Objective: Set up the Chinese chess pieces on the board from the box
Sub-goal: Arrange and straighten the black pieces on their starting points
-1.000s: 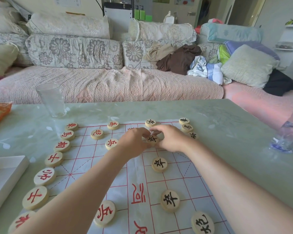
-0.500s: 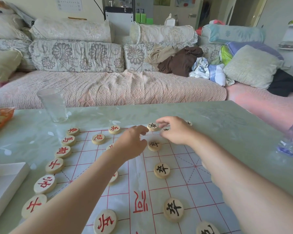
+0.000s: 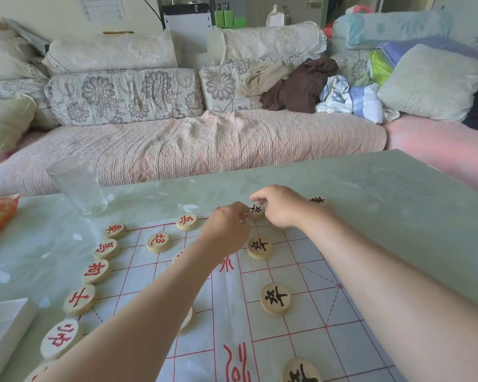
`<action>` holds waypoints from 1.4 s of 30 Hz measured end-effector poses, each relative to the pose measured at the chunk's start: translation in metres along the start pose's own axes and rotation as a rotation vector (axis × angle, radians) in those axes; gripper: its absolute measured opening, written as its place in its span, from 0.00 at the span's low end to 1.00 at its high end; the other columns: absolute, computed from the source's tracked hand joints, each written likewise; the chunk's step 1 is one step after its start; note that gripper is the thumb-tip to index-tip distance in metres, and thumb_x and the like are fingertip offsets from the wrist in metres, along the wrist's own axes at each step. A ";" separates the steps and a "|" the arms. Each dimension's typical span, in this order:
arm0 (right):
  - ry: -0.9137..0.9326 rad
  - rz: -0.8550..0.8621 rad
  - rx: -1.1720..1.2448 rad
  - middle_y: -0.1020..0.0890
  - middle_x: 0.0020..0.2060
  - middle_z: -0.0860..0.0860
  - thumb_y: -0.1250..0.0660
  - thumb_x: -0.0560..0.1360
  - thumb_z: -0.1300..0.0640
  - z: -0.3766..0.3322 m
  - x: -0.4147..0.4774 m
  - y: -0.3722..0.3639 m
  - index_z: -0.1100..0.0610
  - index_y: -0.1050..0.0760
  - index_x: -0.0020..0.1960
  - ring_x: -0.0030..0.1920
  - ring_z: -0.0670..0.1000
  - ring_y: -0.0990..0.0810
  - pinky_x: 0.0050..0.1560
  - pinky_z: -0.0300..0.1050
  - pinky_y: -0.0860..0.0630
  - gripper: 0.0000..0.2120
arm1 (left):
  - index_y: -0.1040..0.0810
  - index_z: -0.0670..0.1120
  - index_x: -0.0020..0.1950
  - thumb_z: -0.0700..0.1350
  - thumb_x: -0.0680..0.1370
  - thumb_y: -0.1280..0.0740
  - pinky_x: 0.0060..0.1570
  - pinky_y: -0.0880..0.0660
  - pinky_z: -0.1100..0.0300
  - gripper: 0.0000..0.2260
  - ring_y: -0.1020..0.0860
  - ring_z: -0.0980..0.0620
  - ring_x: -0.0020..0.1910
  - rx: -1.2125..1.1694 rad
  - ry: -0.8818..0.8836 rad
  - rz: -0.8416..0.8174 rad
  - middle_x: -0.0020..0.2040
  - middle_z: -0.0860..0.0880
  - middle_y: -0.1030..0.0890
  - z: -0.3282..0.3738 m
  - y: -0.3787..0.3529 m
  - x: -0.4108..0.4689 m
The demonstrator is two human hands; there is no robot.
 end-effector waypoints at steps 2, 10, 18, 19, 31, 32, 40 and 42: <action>-0.019 -0.010 0.008 0.21 0.62 0.49 0.45 0.75 0.69 0.001 0.000 0.000 0.52 0.25 0.68 0.63 0.54 0.24 0.65 0.50 0.27 0.26 | 0.26 0.52 0.65 0.43 0.76 0.40 0.50 0.24 0.59 0.17 0.24 0.53 0.54 -0.010 0.004 0.001 0.57 0.56 0.20 -0.001 0.000 0.002; -0.052 -0.004 0.050 0.22 0.64 0.46 0.37 0.75 0.57 -0.002 0.005 -0.004 0.43 0.28 0.70 0.64 0.53 0.24 0.63 0.48 0.27 0.24 | 0.28 0.53 0.66 0.40 0.76 0.37 0.58 0.26 0.55 0.20 0.25 0.53 0.57 -0.015 0.006 0.019 0.57 0.57 0.20 -0.011 0.006 0.010; 0.047 -0.059 0.022 0.21 0.56 0.43 0.31 0.74 0.52 -0.014 0.006 -0.007 0.42 0.26 0.67 0.57 0.51 0.22 0.51 0.43 0.26 0.22 | 0.27 0.54 0.64 0.41 0.76 0.37 0.53 0.24 0.57 0.18 0.23 0.53 0.54 -0.019 -0.007 0.004 0.55 0.58 0.19 -0.011 0.004 0.009; 0.042 -0.010 -0.016 0.20 0.58 0.43 0.29 0.73 0.46 -0.014 0.007 -0.007 0.42 0.27 0.68 0.60 0.51 0.22 0.57 0.46 0.26 0.24 | 0.27 0.54 0.65 0.42 0.76 0.37 0.54 0.24 0.56 0.18 0.23 0.53 0.55 -0.017 -0.003 0.010 0.56 0.57 0.20 -0.012 0.005 0.011; 0.026 0.001 -0.108 0.19 0.59 0.43 0.32 0.73 0.45 -0.001 0.005 -0.005 0.40 0.24 0.65 0.62 0.52 0.24 0.62 0.46 0.28 0.20 | 0.22 0.55 0.60 0.60 0.69 0.27 0.57 0.26 0.52 0.22 0.25 0.52 0.56 0.026 -0.052 0.000 0.56 0.56 0.20 -0.021 -0.003 0.025; 0.028 0.019 -0.121 0.19 0.58 0.43 0.32 0.73 0.42 -0.001 0.005 -0.005 0.40 0.23 0.64 0.61 0.52 0.23 0.61 0.46 0.28 0.20 | 0.22 0.55 0.61 0.60 0.69 0.27 0.57 0.25 0.52 0.23 0.24 0.52 0.55 0.014 -0.042 0.001 0.57 0.56 0.20 -0.020 -0.003 0.027; 0.042 0.072 -0.075 0.19 0.56 0.44 0.31 0.73 0.41 0.003 0.009 -0.008 0.41 0.23 0.65 0.60 0.52 0.24 0.58 0.46 0.30 0.21 | 0.24 0.54 0.65 0.51 0.72 0.27 0.57 0.25 0.54 0.21 0.24 0.52 0.55 0.020 -0.016 -0.016 0.59 0.56 0.21 -0.018 -0.001 0.036; 0.031 0.065 -0.056 0.19 0.55 0.43 0.31 0.73 0.42 0.006 0.008 -0.007 0.42 0.23 0.64 0.59 0.51 0.23 0.59 0.46 0.29 0.20 | 0.24 0.54 0.65 0.49 0.73 0.27 0.57 0.26 0.55 0.21 0.24 0.52 0.54 0.021 -0.025 -0.018 0.59 0.56 0.21 -0.019 -0.002 0.036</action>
Point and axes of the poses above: each hand's wrist, its own x-axis towards the middle knuckle, its own y-axis out of the back of the hand, z = x × y, the point moved 3 cm from there along x, towards the middle knuckle
